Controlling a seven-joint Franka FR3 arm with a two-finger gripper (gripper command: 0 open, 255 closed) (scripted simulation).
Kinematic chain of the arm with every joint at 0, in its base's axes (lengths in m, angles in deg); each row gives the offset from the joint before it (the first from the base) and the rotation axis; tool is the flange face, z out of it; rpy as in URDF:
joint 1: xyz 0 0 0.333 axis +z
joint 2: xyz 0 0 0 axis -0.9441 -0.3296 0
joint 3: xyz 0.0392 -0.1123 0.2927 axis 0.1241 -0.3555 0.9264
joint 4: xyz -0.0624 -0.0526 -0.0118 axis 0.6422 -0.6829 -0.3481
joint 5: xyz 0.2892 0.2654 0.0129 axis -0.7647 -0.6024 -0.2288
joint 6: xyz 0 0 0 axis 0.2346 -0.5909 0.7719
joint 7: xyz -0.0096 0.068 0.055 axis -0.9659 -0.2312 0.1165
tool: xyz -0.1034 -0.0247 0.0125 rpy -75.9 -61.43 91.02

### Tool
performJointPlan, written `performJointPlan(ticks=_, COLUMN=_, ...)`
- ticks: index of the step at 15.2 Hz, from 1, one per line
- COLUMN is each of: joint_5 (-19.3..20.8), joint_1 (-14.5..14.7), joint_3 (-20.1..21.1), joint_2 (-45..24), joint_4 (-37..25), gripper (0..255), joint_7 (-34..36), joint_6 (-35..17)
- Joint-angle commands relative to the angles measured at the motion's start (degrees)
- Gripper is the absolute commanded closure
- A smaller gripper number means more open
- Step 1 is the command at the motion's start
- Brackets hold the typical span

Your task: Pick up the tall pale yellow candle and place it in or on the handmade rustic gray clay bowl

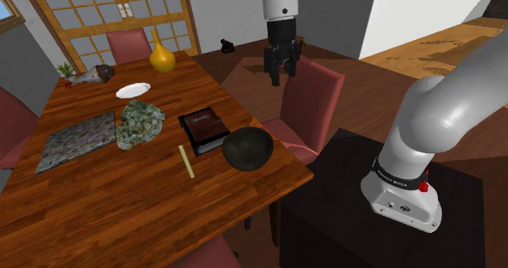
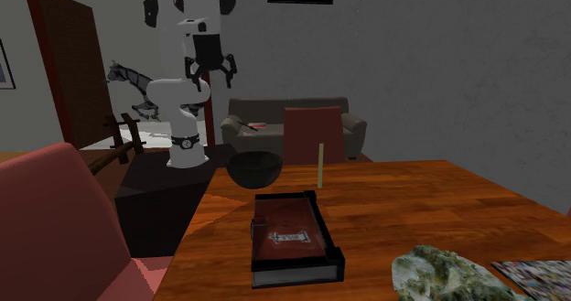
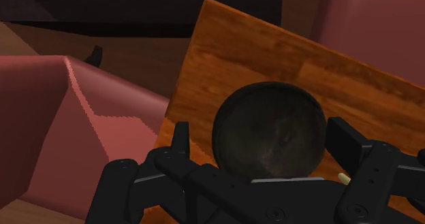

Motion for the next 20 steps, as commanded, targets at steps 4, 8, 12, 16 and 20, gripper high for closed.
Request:
performJointPlan(ticks=4, joint_5=-1.2, joint_1=1.7, joint_3=4.8, joint_2=-8.6, joint_4=-4.2, gripper=0, joint_7=6.2, joint_6=-4.8)
performJointPlan(ticks=8, joint_5=-0.8, joint_1=2.7, joint_3=8.0, joint_2=-16.5, joint_4=-9.4, gripper=0, joint_7=11.1, joint_6=-7.7)
performJointPlan(ticks=12, joint_5=0.9, joint_1=3.9, joint_3=10.7, joint_2=-25.0, joint_4=-15.7, gripper=0, joint_7=16.2, joint_6=-9.7)
performJointPlan(ticks=16, joint_5=3.6, joint_1=5.6, joint_3=12.6, joint_2=-34.0, joint_4=-23.4, gripper=0, joint_7=21.4, joint_6=-10.7)
performJointPlan(ticks=20, joint_5=6.8, joint_1=8.1, joint_3=13.5, joint_2=-43.4, joint_4=-32.5, gripper=0, joint_7=26.3, joint_6=-10.3)
